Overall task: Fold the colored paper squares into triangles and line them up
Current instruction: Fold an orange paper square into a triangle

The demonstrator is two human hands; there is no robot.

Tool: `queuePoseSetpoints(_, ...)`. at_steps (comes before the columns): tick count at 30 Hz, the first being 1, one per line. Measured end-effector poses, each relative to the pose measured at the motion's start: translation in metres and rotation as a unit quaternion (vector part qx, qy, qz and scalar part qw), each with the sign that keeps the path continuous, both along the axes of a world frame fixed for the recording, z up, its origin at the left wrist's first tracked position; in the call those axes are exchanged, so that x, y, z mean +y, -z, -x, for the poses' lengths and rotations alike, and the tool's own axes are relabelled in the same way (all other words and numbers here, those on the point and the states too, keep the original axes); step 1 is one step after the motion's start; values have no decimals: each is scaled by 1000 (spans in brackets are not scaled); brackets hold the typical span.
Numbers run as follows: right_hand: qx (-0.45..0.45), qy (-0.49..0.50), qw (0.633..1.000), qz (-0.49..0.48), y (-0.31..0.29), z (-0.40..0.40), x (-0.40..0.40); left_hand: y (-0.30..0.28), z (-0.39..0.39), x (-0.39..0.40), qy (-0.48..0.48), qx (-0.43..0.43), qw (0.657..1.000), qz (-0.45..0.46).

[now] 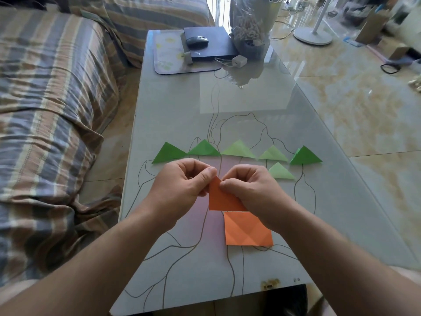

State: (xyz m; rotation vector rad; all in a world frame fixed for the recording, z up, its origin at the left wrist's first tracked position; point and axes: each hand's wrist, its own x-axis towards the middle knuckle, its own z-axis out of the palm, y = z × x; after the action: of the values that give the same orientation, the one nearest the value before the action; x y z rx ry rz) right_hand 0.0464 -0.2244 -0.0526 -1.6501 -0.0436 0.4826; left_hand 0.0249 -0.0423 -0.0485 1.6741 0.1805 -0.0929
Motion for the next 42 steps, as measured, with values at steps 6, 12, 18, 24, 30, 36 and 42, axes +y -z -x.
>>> queuePoseSetpoints(6,-5,10,1000,4,4,0,1,2,3,-4,2,8,1000,10)
queuePoseSetpoints(12,-20,5,1000,1,3,-3,-1,-2,-1,3,-21,13,998,58)
queuePoseSetpoints(18,6,-7,1000,5,-2,-1,-2,-6,-7,10,-41,29,993,109)
queuePoseSetpoints(24,19,-5,1000,4,-5,-3,-1,-6,-8,11,-47,37,991,118)
queuePoseSetpoints(30,21,3,1000,-1,-5,-4,-3,-9,-13,19,-76,48,987,130)
queuePoseSetpoints(36,-10,26,1000,-4,-3,-6,-5,-7,-15,22,-104,32,992,62)
queuePoseSetpoints(42,-81,47,995,36,0,-8,-8,-13,-13,22,-55,42,988,136)
